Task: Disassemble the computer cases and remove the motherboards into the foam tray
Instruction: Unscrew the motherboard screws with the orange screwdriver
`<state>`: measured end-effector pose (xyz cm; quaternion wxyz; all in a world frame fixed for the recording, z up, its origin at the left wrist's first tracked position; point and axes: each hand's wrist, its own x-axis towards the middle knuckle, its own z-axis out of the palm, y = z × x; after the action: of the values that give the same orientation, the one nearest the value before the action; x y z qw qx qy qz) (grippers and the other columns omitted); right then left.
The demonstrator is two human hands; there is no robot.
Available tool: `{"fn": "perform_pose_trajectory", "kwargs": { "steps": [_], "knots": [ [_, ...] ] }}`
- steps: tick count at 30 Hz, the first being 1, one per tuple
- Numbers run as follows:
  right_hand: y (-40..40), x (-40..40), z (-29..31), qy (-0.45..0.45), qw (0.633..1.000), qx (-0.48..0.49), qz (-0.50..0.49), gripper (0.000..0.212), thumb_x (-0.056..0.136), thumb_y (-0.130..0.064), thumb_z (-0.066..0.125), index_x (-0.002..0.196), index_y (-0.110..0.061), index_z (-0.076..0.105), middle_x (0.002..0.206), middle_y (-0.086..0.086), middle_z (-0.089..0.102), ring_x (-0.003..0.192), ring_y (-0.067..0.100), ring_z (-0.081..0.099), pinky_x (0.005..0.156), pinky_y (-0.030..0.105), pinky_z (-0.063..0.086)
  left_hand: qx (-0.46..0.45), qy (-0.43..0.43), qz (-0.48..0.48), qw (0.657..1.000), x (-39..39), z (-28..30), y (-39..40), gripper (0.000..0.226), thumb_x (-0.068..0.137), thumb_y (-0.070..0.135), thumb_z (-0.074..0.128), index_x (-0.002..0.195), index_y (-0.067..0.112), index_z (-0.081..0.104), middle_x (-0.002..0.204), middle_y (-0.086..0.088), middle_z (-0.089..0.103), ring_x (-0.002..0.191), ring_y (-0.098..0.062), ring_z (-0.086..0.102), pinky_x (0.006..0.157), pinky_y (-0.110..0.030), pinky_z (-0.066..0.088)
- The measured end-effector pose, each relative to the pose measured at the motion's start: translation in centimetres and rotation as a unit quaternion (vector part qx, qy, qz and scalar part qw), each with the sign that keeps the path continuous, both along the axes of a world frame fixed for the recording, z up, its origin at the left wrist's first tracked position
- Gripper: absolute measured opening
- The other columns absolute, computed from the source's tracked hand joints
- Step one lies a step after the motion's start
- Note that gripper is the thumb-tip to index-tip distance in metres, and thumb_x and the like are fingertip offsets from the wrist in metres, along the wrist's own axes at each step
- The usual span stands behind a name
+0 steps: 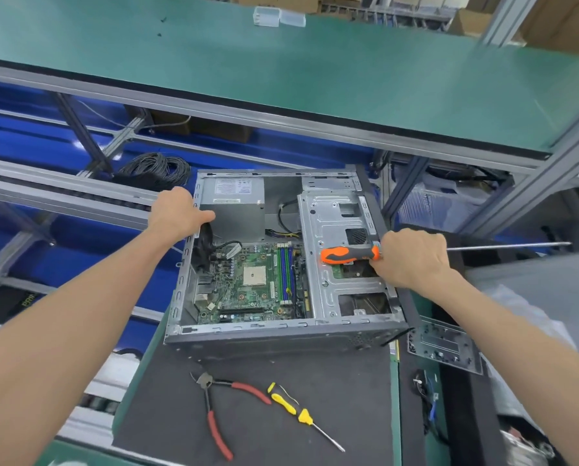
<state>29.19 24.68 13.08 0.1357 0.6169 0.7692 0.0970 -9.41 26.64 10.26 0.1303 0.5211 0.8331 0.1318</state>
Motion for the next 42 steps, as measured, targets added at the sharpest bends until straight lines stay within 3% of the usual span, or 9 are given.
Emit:
{"fn": "perform_pose_trajectory", "kwargs": {
  "steps": [9, 17, 24, 27, 31, 34, 37, 40, 42],
  "knots": [
    [-2.5, -1.5, -0.6, 0.004, 1.0, 0.006, -0.02, 0.038, 0.09, -0.05, 0.046, 0.064, -0.023, 0.04, 0.059, -0.008, 0.044, 0.047, 0.015, 0.034, 0.049, 0.027, 0.016, 0.023, 0.018, 0.003, 1.0, -0.4, 0.0, 0.6, 0.053, 0.08, 0.04, 0.076, 0.052, 0.007, 0.046, 0.049, -0.008, 0.054, 0.054, -0.023, 0.05, 0.049, -0.03, 0.044],
    [-2.0, -2.6, 1.1, 0.014, 0.999, 0.027, -0.032, 0.036, 0.089, -0.048, 0.046, 0.065, -0.022, 0.042, 0.061, -0.006, 0.042, 0.052, 0.021, 0.038, 0.051, 0.029, 0.014, 0.055, 0.027, -0.01, 0.998, -0.4, -0.6, 0.0, 0.057, 0.081, 0.041, 0.076, 0.052, 0.008, 0.04, 0.049, -0.007, 0.045, 0.048, -0.024, 0.045, 0.047, -0.028, 0.032],
    [-1.0, -7.9, 2.1, 0.071, 0.997, 0.021, -0.005, 0.04, 0.092, -0.052, 0.045, 0.065, -0.023, 0.041, 0.061, -0.004, 0.044, 0.052, 0.02, 0.04, 0.06, 0.034, 0.028, 0.145, 0.098, -0.058, 0.983, 1.8, 0.6, -1.8, 0.045, 0.098, 0.041, 0.054, 0.07, 0.006, 0.051, 0.057, -0.007, 0.051, 0.053, -0.027, 0.049, 0.053, -0.036, 0.044],
    [-0.5, -10.9, 2.6, 0.104, 0.994, 0.009, 0.017, 0.044, 0.093, -0.056, 0.042, 0.064, -0.023, 0.038, 0.061, -0.005, 0.039, 0.063, 0.026, 0.048, 0.06, 0.034, 0.027, 0.173, -0.121, -0.136, 0.968, 4.1, 1.2, -3.8, 0.049, 0.101, 0.045, 0.045, 0.075, 0.009, 0.066, 0.048, 0.006, 0.047, 0.048, -0.015, 0.044, 0.054, -0.032, 0.04],
    [0.0, -15.6, 4.3, 0.193, 0.98, -0.013, 0.052, 0.046, 0.091, -0.06, 0.043, 0.067, -0.022, 0.041, 0.062, -0.004, 0.04, 0.068, 0.029, 0.049, 0.061, 0.034, 0.032, 0.171, -0.562, -0.075, 0.806, 4.8, 3.8, -5.4, 0.053, 0.095, 0.059, 0.052, 0.091, 0.009, 0.069, 0.05, 0.006, 0.023, 0.041, -0.013, 0.018, 0.04, -0.024, 0.017],
    [0.1, -18.5, 6.3, 0.304, 0.948, -0.025, 0.092, 0.043, 0.091, -0.062, 0.048, 0.079, -0.021, 0.049, 0.068, -0.004, 0.05, 0.07, 0.027, 0.056, 0.06, 0.035, 0.039, 0.232, -0.594, -0.065, 0.768, 4.4, 7.0, -5.3, 0.03, 0.095, 0.042, 0.064, 0.079, 0.016, 0.063, 0.051, 0.005, 0.027, 0.04, -0.013, 0.017, 0.038, -0.022, 0.018],
    [-0.4, -20.8, 8.5, 0.473, 0.862, -0.033, 0.181, 0.032, 0.096, -0.052, 0.052, 0.11, -0.023, 0.049, 0.069, -0.009, 0.057, 0.061, 0.007, 0.052, 0.056, 0.027, 0.038, 0.294, -0.62, -0.07, 0.724, 3.2, 10.1, -4.8, 0.029, 0.093, 0.04, 0.067, 0.083, 0.013, 0.065, 0.05, 0.004, 0.035, 0.039, -0.012, 0.02, 0.037, -0.022, 0.019],
    [-0.5, -22.6, 10.4, 0.589, 0.78, -0.004, 0.21, 0.019, 0.1, -0.039, 0.052, 0.1, -0.02, 0.052, 0.066, -0.001, 0.06, 0.056, 0.013, 0.048, 0.054, 0.028, 0.038, 0.32, -0.638, -0.114, 0.691, 2.1, 11.9, -4.5, 0.044, 0.091, 0.056, 0.062, 0.091, 0.014, 0.073, 0.052, 0.001, 0.026, 0.037, -0.01, 0.019, 0.037, -0.02, 0.019],
    [-0.2, -23.2, 11.5, 0.651, 0.738, 0.036, 0.176, 0.023, 0.099, -0.039, 0.052, 0.089, -0.019, 0.055, 0.069, 0.001, 0.063, 0.061, 0.019, 0.055, 0.062, 0.039, 0.045, 0.316, -0.622, -0.091, 0.71, 1.1, 11.5, -4.5, 0.049, 0.094, 0.062, 0.055, 0.095, 0.017, 0.076, 0.051, 0.003, 0.023, 0.039, -0.012, 0.018, 0.039, -0.021, 0.02]
  ]
}}
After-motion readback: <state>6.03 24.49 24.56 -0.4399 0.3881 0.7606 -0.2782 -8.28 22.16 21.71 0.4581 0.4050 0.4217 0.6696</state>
